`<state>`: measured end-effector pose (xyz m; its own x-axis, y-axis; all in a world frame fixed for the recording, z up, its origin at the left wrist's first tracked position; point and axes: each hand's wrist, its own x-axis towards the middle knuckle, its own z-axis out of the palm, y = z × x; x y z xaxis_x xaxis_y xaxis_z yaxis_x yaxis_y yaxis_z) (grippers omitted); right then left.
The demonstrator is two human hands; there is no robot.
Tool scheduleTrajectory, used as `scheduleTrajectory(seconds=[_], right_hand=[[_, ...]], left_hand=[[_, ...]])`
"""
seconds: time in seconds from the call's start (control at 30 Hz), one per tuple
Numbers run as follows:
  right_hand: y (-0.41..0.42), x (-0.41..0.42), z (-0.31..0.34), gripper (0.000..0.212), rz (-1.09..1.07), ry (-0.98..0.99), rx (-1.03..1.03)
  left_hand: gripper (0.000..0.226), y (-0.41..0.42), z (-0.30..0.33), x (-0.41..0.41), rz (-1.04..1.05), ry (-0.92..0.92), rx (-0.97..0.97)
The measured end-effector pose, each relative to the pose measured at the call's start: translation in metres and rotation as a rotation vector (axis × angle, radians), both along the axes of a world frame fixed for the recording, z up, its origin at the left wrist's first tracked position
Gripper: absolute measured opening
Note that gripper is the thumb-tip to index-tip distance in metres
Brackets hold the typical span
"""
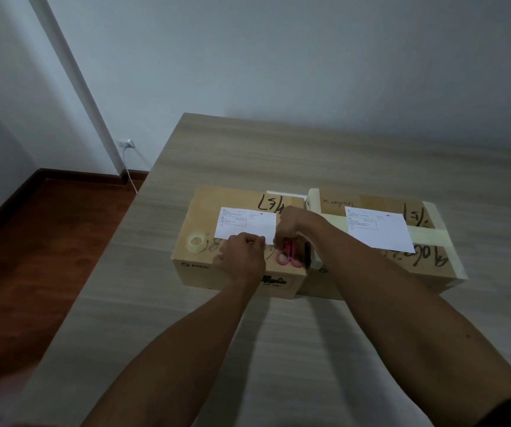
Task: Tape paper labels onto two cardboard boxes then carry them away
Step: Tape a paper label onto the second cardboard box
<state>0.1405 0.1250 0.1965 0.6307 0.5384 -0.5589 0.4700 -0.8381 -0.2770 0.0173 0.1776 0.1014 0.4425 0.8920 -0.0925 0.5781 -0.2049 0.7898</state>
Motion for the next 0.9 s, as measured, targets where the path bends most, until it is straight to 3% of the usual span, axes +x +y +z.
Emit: scheduleTrajectory(seconds=[0.27,0.53,0.9], right_hand=[[0.008,0.000,-0.015,0.034,0.052,-0.068,-0.012],[0.014,0.001,-0.019,0.029,0.093,-0.090,-0.059],[0.018,0.002,-0.027,0.038,0.087,-0.111,-0.079]], left_hand=[[0.016,-0.013,0.002,0.004,0.048,0.149,0.097],[0.014,-0.013,0.005,0.004,0.058,0.156,0.085],[0.015,-0.014,0.003,0.004,0.029,0.206,0.124]])
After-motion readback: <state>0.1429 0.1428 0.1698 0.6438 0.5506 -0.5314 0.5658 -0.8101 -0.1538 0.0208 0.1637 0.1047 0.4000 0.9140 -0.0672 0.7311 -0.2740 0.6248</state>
